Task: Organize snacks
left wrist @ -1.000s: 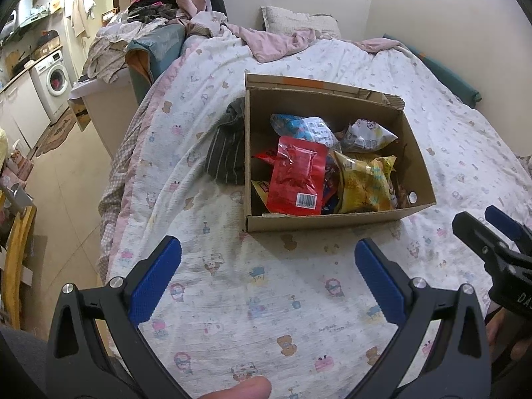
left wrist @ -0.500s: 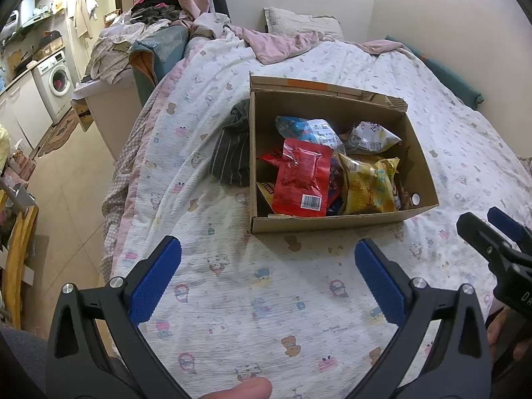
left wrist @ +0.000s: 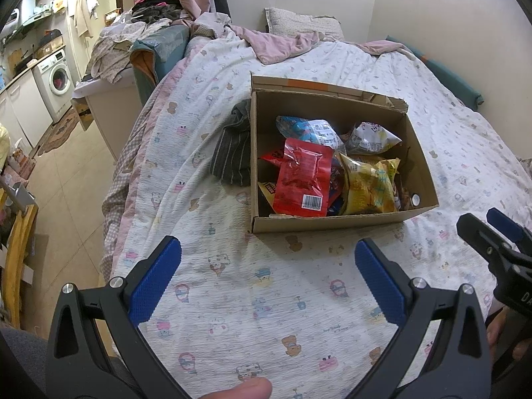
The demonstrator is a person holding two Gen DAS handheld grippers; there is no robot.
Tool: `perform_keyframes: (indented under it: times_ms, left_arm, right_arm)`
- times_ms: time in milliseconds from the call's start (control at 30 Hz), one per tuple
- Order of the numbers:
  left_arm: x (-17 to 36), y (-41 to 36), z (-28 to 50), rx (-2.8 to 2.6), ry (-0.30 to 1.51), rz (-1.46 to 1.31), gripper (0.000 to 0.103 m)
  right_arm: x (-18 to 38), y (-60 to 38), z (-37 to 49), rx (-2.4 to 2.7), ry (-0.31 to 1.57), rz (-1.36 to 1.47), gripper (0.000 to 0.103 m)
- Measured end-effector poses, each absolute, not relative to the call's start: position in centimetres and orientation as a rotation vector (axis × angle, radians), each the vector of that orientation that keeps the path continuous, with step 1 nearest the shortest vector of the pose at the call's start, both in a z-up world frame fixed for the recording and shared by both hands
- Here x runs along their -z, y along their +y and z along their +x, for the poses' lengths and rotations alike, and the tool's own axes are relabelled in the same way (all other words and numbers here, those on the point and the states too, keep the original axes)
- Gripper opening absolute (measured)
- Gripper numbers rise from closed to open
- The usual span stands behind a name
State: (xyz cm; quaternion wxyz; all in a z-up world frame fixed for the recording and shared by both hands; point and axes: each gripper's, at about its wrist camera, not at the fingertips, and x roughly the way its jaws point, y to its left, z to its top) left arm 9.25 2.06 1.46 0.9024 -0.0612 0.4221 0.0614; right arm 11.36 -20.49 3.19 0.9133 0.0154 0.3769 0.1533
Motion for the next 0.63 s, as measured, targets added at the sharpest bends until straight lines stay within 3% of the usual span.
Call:
perform_keyframes:
  times_ms: [633]
  left_arm:
    - [-1.52,2.25,8.92,-0.128,0.869,-0.142,0.103]
  right_arm:
    - [-3.0,-20.38,11.34,-0.318,0.78,0.028,0.103]
